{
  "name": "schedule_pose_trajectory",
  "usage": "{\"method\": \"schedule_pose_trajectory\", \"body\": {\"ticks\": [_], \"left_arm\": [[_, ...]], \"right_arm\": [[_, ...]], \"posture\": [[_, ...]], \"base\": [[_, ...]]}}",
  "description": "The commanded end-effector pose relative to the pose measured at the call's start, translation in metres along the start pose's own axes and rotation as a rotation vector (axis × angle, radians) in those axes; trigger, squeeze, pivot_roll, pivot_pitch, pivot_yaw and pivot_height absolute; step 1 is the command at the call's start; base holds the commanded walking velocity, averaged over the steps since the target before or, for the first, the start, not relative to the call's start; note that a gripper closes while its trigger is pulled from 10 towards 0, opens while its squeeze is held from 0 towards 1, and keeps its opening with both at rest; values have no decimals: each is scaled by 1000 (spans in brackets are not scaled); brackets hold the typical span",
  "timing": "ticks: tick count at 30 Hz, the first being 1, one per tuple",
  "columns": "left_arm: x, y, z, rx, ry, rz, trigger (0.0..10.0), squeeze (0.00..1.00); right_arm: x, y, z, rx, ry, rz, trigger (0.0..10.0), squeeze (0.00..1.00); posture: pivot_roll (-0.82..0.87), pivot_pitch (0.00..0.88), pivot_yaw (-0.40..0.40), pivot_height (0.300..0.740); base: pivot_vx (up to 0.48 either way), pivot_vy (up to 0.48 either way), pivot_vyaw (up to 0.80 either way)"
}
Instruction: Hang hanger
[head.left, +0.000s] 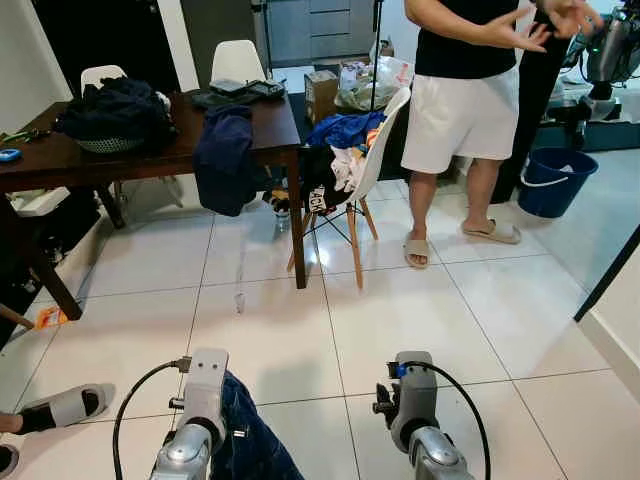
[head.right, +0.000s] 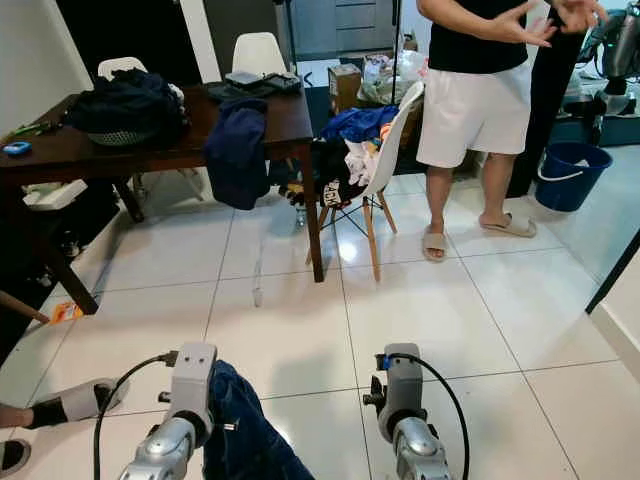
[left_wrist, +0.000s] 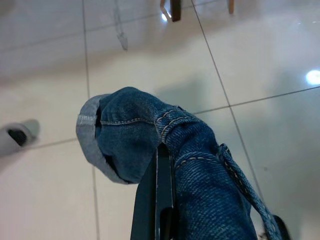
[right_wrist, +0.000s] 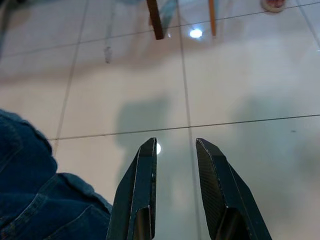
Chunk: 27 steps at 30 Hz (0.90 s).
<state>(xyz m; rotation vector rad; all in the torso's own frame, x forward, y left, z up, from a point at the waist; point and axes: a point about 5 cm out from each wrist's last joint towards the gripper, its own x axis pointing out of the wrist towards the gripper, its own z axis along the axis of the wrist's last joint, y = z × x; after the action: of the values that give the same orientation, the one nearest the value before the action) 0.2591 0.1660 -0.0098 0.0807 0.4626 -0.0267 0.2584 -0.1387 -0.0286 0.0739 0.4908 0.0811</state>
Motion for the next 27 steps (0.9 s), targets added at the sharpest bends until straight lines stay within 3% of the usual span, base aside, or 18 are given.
{"method": "schedule_pose_trajectory", "body": {"ticks": [1, 6, 13, 21, 27], "left_arm": [[1, 10, 6, 31, -14, 7, 10000, 0], [0, 11, 3, 41, -7, -3, 10000, 0], [4, 2, 8, -15, -39, -19, 10000, 0], [10, 0, 28, -54, -120, 21, 10000, 0], [10, 8, 44, -45, -193, 77, 10000, 0]], "right_arm": [[2, 8, 1, 11, 2, 5, 10000, 0], [4, 10, 5, 14, -12, 5, 10000, 0], [6, 7, 15, 18, -54, 11, 10000, 0], [11, 6, 41, 55, -192, 15, 10000, 0], [14, 14, 47, 1, -184, 77, 10000, 0]], "posture": [[42, 0, 107, 740], [19, 0, 104, 740], [-9, 0, 55, 740], [-16, 0, 34, 740], [-3, 0, 24, 740]], "base": [[0, 0, 0], [0, 0, 0], [0, 0, 0], [0, 0, 0], [0, 0, 0]]}}
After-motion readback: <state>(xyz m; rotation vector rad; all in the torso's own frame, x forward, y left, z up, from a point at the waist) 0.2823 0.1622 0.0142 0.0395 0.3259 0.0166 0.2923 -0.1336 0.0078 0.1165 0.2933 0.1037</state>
